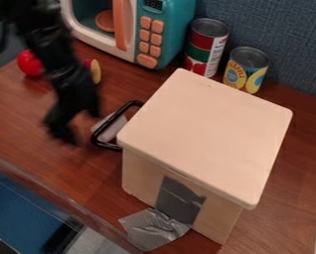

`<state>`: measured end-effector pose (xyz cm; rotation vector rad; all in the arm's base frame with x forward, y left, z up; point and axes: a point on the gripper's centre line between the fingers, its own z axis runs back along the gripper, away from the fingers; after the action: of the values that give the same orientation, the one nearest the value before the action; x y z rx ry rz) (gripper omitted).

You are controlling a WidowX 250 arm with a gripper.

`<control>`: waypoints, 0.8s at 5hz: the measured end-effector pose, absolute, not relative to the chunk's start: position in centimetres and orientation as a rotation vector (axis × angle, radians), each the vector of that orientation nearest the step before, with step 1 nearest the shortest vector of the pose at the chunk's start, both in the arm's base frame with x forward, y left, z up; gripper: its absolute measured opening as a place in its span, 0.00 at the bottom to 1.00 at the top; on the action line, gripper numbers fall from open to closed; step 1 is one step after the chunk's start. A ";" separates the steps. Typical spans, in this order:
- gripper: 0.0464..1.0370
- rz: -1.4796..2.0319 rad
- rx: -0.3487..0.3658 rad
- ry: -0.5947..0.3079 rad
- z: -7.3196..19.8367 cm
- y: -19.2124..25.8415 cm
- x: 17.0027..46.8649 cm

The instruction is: Close the drawer

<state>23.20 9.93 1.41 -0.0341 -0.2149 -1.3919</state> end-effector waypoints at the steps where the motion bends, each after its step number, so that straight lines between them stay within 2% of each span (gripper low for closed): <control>1: 0.96 -1.294 0.054 -0.189 2.4 14.8 23.2; 2: 0.96 -1.193 0.137 -0.166 2.9 19.1 21.5; 3: 0.96 -1.050 0.172 -0.234 4.4 21.2 19.8; 4: 0.96 -0.781 0.243 -0.381 9.5 22.9 16.1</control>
<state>16.08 22.87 9.54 0.2434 -0.3807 -0.7805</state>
